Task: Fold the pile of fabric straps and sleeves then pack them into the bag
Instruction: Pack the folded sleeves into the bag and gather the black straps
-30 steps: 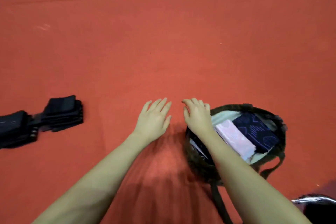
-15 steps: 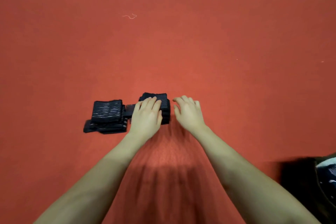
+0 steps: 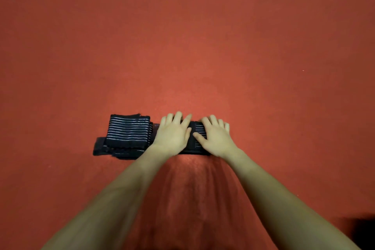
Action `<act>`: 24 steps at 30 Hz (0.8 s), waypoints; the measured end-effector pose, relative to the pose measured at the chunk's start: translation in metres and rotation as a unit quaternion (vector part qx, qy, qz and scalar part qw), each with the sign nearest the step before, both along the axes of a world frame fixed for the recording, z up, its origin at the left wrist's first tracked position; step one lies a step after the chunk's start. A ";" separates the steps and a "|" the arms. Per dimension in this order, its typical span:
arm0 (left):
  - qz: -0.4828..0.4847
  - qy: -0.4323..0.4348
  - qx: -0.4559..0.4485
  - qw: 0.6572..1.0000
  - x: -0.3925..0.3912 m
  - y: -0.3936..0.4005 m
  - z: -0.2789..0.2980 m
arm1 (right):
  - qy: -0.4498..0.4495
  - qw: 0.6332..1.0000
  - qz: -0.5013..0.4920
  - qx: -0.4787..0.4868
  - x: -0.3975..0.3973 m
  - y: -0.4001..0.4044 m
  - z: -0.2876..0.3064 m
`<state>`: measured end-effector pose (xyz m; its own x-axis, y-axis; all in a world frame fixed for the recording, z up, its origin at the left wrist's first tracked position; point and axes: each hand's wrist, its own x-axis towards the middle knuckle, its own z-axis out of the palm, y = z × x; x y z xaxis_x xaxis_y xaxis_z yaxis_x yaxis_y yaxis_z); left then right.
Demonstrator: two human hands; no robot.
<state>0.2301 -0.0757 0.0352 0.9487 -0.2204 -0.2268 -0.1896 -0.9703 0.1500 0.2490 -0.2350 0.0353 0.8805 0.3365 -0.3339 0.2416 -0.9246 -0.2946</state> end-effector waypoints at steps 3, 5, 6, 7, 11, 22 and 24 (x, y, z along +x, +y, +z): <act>-0.014 0.008 -0.010 1.000 -0.006 0.004 -0.001 | -0.005 0.999 0.018 0.028 -0.002 -0.005 0.000; -0.008 0.043 -0.007 0.999 -0.004 0.005 -0.002 | 0.003 0.999 0.030 0.021 0.003 -0.005 -0.002; -0.005 0.054 -0.006 0.999 -0.002 0.006 -0.002 | 0.013 0.999 0.031 0.003 0.006 -0.004 -0.003; -0.002 0.072 -0.002 0.997 0.000 0.006 -0.002 | 0.027 0.999 0.031 -0.020 0.008 -0.002 -0.004; -0.002 0.132 -0.001 0.991 0.005 0.004 -0.003 | 0.084 0.995 0.014 -0.051 0.013 0.001 -0.008; -0.023 0.070 -0.019 0.997 -0.035 -0.003 -0.006 | 0.011 1.000 -0.010 0.011 -0.034 -0.009 -0.012; -0.015 0.050 -0.052 0.997 -0.042 -0.002 -0.006 | 0.000 1.000 -0.006 -0.003 -0.039 -0.011 -0.011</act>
<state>0.1882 -0.0773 0.0294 0.9152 -0.2748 -0.2947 -0.1962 -0.9427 0.2697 0.2097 -0.2460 0.0245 0.8843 0.3236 -0.3367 0.2299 -0.9292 -0.2893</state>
